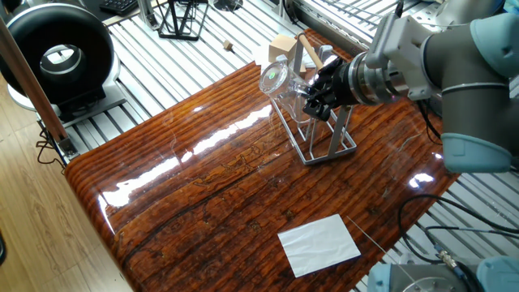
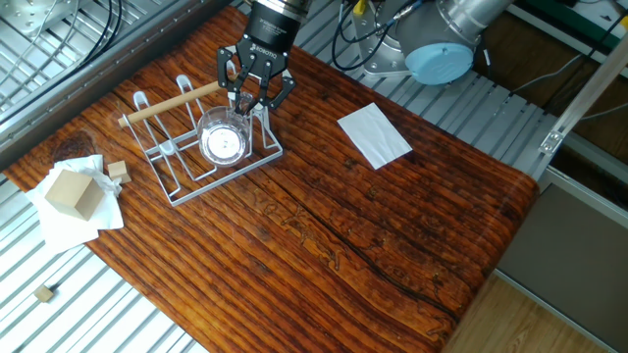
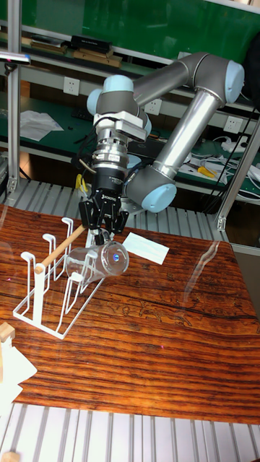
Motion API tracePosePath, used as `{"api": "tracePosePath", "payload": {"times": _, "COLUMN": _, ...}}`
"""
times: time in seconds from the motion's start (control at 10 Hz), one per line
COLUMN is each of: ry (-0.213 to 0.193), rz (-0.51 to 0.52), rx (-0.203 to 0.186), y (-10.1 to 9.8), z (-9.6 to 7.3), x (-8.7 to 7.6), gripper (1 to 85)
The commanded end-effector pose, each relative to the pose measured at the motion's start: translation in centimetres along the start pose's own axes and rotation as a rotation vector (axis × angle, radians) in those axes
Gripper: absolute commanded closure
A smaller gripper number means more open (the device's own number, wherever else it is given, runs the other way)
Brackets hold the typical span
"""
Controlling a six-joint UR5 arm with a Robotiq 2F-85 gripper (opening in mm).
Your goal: Put the cup on the cup rack
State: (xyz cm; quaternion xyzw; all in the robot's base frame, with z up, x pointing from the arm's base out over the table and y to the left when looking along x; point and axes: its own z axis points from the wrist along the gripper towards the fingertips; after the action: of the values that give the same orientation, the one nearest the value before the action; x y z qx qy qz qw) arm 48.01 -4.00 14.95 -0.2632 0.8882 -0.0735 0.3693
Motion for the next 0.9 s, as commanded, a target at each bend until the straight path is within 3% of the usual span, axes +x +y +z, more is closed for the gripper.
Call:
{"api": "tracePosePath", "payload": {"times": 0.0, "ry": -0.011, "rz": 0.006, "rx": -0.003, "y": 0.0, "z": -0.4, "x": -0.5, "gripper": 84.7}}
{"api": "tracePosePath", "payload": {"times": 0.3, "ry": -0.008, "rz": -0.064, "rx": -0.004, "y": 0.4, "z": -1.0, "x": -1.5, "gripper": 84.7}}
{"api": "tracePosePath", "payload": {"times": 0.8, "ry": 0.027, "rz": -0.177, "rx": 0.049, "y": 0.2, "z": -2.8, "x": -3.0, "gripper": 84.7}}
